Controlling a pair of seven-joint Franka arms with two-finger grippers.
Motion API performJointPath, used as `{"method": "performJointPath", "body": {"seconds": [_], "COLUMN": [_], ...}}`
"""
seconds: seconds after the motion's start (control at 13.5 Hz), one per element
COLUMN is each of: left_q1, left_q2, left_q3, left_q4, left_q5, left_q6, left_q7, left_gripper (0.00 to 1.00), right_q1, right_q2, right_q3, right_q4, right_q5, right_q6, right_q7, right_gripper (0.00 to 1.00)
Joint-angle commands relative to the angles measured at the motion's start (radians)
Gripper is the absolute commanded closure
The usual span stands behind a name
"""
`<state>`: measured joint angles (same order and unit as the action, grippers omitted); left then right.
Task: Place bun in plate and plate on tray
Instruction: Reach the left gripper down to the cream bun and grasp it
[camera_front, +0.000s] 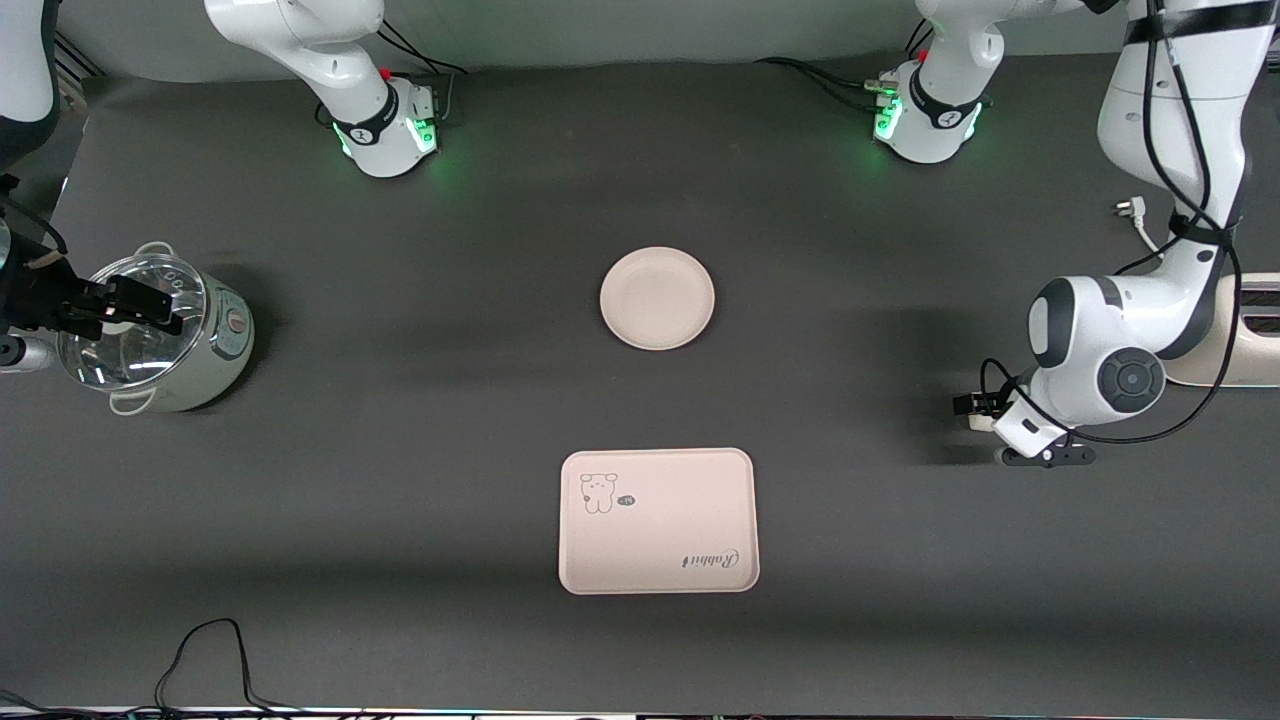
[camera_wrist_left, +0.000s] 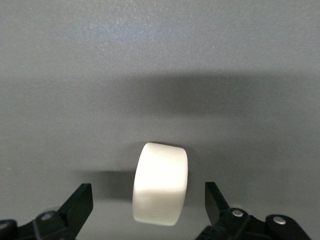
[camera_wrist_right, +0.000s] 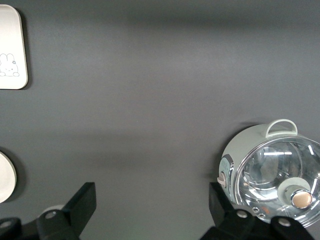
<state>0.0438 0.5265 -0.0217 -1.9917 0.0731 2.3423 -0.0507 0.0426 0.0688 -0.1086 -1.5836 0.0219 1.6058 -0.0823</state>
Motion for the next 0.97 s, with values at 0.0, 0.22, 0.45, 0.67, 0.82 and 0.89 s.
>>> {"method": "performJointPath", "body": {"seconds": [0.0, 0.22, 0.45, 0.67, 0.82, 0.89], "left_q1": [0.007, 0.007, 0.004, -0.005, -0.005, -0.004], "left_q2": [-0.003, -0.005, -0.02, -0.084, -0.164, -0.204], "left_q3": [-0.003, -0.003, -0.004, -0.004, -0.004, -0.004], "left_q4": [0.004, 0.005, 0.01, 0.019, 0.051, 0.091], "left_q5": [-0.009, -0.009, -0.009, -0.009, -0.007, -0.006], "left_q6": [0.006, 0.003, -0.015, -0.11, -0.246, -0.353], "left_q7": [-0.009, -0.021, -0.024, -0.041, -0.041, -0.04], "left_gripper": [0.01, 0.3, 0.54, 0.56, 0.56, 0.56], "right_q1": [0.008, 0.008, 0.008, 0.008, 0.008, 0.008], "right_q2": [-0.024, -0.023, -0.023, -0.023, -0.023, -0.023], "right_q3": [-0.002, -0.002, -0.003, -0.003, -0.003, -0.003], "right_q4": [-0.021, -0.021, -0.021, -0.022, -0.022, -0.022], "right_q5": [-0.023, -0.023, -0.023, -0.023, -0.023, -0.023], "right_q6": [-0.004, -0.004, -0.004, -0.003, -0.004, -0.003], "right_q7": [-0.017, -0.017, -0.017, -0.017, -0.017, -0.017], "right_gripper": [0.0, 0.0, 0.0, 0.0, 0.0, 0.0]}}
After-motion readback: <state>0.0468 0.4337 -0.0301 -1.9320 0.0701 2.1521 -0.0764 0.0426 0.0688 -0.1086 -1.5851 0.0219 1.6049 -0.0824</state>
